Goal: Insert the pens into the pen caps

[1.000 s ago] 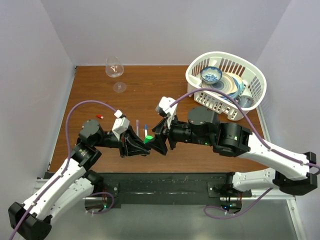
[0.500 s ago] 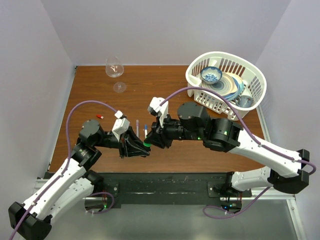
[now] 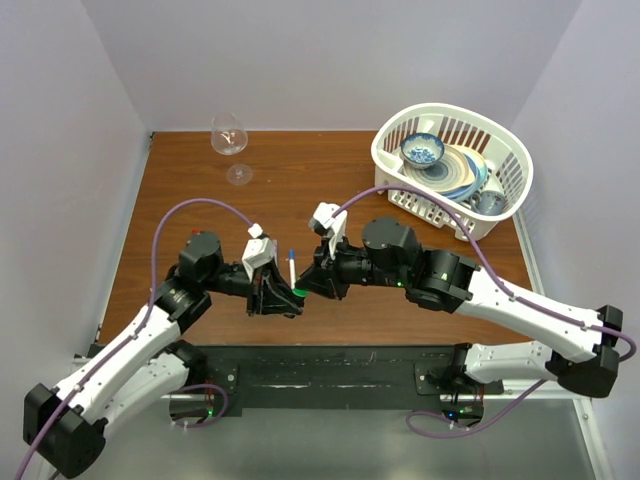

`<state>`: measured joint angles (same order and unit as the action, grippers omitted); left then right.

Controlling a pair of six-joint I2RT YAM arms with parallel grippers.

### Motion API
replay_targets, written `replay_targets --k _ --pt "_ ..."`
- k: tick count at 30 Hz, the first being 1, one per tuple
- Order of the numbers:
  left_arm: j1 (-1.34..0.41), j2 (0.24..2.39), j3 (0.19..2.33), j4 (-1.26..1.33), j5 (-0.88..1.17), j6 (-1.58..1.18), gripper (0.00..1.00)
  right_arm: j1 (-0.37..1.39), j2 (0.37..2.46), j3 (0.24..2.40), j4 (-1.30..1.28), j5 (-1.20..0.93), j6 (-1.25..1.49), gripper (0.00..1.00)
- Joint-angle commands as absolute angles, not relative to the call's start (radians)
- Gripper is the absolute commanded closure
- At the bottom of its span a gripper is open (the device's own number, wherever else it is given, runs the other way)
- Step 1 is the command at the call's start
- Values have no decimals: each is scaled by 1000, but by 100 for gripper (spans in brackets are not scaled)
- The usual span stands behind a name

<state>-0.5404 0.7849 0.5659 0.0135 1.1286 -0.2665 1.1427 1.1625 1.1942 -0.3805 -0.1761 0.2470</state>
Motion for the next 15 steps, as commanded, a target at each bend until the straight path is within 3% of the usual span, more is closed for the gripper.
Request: replay_targets --k 1,9,15 --pt "-532 850 702 167 999 -204 100 1186 1241 1108 -488 -400 321 100" --pt "-531 920 742 288 945 -224 100 1187 1213 910 -264 -483 471 100" --pt "-525 956 827 132 900 -104 100 1187 1227 887 -325 -489 476 100"
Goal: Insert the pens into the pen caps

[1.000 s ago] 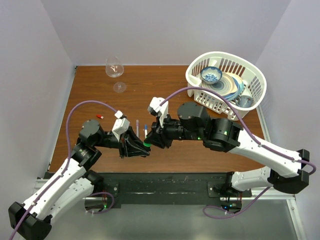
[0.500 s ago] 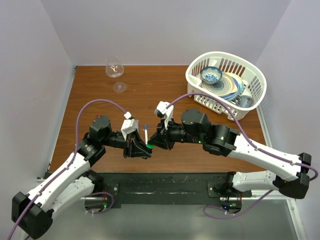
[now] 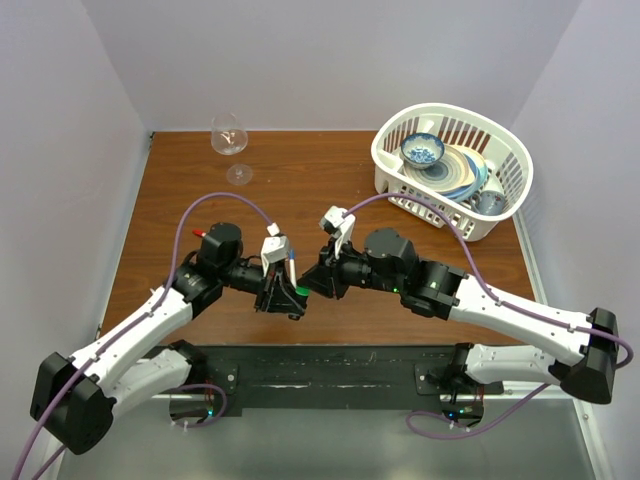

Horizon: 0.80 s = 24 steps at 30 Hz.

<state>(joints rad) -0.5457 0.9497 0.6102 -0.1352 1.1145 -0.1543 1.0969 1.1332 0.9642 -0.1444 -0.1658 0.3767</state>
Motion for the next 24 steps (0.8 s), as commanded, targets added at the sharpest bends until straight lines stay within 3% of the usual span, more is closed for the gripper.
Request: replay_targets --k 1,15,24 --pt "-522 957 833 123 890 -86 100 1187 1229 885 -343 -498 468 100" --pt "-506 959 842 38 894 37 100 1187 1233 862 -440 -615 445 100" --pt "-506 914 788 100 1022 80 100 1187 1238 847 -485 -750 403 100"
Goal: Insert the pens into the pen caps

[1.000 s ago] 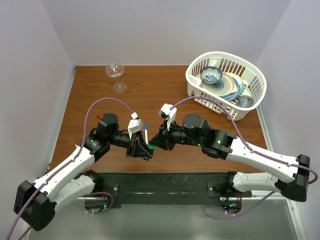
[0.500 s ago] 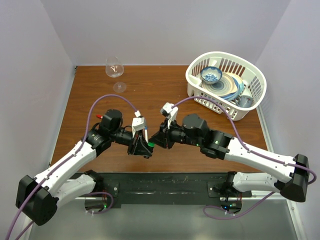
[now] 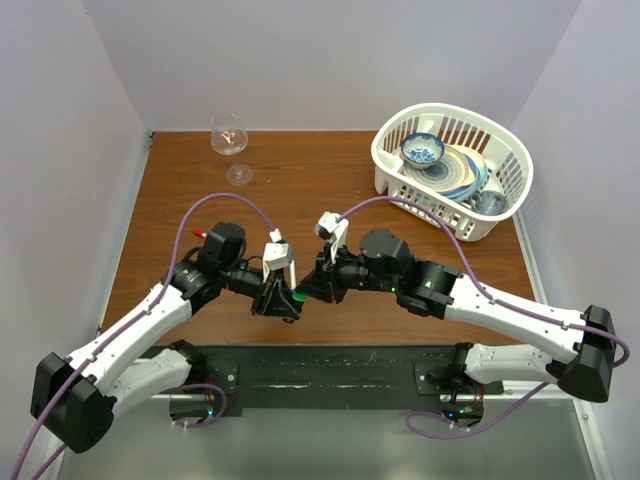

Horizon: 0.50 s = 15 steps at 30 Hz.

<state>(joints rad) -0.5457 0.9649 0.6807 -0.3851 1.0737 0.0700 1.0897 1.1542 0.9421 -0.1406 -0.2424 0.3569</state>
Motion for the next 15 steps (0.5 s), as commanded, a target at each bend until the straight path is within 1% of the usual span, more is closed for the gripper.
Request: replay_targets --k 1,10,15 --pt "-506 911 787 104 1043 89 100 1187 1239 844 -483 -761 400 100" --pt "-508 884 778 81 1117 136 100 1189 1294 894 -577 -781 336 100" --pt "-509 864 765 77 1109 144 100 1193 1331 942 -613 -781 307 100"
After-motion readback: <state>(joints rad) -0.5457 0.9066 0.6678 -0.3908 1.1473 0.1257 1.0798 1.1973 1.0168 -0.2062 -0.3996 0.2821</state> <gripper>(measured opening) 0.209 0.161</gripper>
